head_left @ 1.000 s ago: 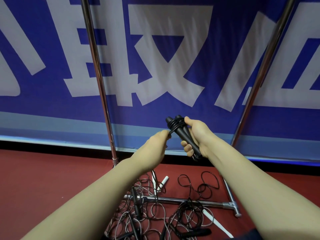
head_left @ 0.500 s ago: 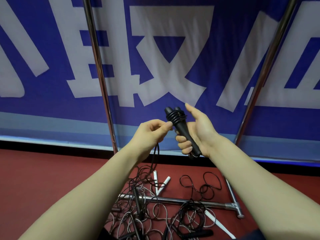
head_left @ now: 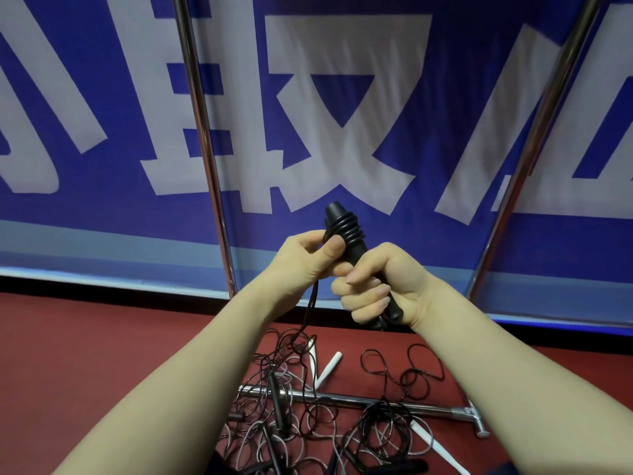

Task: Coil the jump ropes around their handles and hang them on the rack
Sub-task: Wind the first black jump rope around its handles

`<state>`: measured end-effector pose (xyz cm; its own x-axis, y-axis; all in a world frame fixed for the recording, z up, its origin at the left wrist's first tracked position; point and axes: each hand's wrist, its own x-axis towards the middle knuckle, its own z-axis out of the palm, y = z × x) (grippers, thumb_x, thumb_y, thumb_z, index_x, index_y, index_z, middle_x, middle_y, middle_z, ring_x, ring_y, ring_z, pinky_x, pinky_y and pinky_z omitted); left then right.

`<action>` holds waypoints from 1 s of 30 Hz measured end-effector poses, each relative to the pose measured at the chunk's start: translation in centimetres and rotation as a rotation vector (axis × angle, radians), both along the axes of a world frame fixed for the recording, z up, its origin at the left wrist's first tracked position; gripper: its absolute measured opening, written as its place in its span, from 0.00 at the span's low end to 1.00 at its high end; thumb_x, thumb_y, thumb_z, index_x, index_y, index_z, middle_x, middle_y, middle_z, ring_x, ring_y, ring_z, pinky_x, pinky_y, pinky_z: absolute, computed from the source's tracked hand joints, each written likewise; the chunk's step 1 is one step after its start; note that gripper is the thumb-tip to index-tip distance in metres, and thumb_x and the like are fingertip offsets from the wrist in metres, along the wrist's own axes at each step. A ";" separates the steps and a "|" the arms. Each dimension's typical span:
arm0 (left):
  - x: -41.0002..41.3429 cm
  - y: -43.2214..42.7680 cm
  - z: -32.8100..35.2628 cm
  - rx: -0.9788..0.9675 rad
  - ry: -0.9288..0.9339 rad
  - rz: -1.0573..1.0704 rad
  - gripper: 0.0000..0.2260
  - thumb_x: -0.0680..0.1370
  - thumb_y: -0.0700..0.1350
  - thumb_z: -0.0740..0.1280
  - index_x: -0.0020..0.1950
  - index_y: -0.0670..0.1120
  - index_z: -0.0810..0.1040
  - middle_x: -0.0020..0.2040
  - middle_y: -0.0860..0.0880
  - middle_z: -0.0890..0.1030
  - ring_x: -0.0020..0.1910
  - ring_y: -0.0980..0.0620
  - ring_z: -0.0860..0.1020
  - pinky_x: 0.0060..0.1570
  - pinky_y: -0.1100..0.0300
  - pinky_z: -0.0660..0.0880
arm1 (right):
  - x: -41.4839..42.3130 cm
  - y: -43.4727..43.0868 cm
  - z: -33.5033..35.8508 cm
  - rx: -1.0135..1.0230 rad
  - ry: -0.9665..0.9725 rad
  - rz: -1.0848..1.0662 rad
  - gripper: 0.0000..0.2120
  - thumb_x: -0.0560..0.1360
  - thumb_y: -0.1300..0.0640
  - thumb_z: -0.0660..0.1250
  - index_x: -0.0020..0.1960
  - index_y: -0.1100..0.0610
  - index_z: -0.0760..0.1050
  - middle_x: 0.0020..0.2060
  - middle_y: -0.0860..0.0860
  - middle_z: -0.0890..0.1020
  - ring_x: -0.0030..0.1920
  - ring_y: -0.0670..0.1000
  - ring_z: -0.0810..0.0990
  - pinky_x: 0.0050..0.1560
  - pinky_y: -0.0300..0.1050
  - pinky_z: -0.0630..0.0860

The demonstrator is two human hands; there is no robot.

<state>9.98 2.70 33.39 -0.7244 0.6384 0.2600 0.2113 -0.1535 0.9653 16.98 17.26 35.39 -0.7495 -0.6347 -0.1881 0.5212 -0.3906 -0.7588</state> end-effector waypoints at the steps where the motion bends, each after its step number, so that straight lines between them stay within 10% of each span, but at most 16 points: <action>1: 0.1 0.0 0.2 0.009 -0.001 -0.009 0.34 0.55 0.73 0.75 0.47 0.47 0.83 0.34 0.55 0.81 0.31 0.58 0.77 0.41 0.64 0.76 | 0.0 -0.2 0.0 -0.017 0.000 0.011 0.18 0.58 0.69 0.73 0.37 0.56 0.65 0.21 0.50 0.67 0.19 0.44 0.59 0.19 0.34 0.64; 5: 0.4 0.0 0.9 -0.045 0.015 0.105 0.19 0.65 0.62 0.76 0.42 0.47 0.83 0.32 0.55 0.79 0.31 0.58 0.74 0.39 0.62 0.71 | 0.6 -0.8 0.9 0.299 0.105 -0.117 0.07 0.60 0.60 0.64 0.38 0.60 0.69 0.22 0.56 0.70 0.20 0.53 0.70 0.25 0.39 0.72; 15: 0.5 0.4 1.1 -0.021 -0.049 0.533 0.24 0.70 0.57 0.75 0.46 0.37 0.77 0.40 0.47 0.76 0.38 0.54 0.74 0.40 0.62 0.71 | -0.3 -2.0 0.4 1.019 0.435 -0.536 0.13 0.74 0.53 0.73 0.48 0.60 0.73 0.29 0.57 0.78 0.26 0.52 0.76 0.29 0.44 0.76; 22: 1.1 0.6 1.3 -0.055 -0.008 0.619 0.19 0.71 0.54 0.76 0.34 0.47 0.69 0.30 0.55 0.68 0.23 0.64 0.69 0.25 0.73 0.64 | -0.9 -3.1 -1.1 1.378 0.585 -0.726 0.14 0.75 0.48 0.68 0.49 0.57 0.69 0.36 0.54 0.80 0.31 0.54 0.81 0.35 0.52 0.81; 30: 2.0 2.2 1.3 0.021 -0.071 0.805 0.23 0.67 0.62 0.75 0.36 0.45 0.70 0.37 0.50 0.74 0.31 0.56 0.71 0.31 0.65 0.67 | -1.2 -4.6 -0.5 1.820 0.656 -0.998 0.09 0.75 0.55 0.63 0.48 0.57 0.64 0.35 0.49 0.72 0.38 0.57 0.71 0.38 0.48 0.63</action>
<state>12.02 4.89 34.71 -0.9751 -0.0909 0.2024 0.2031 0.0015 0.9792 15.78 12.67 34.87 -0.8189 0.4274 0.3829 0.2420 0.8623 -0.4449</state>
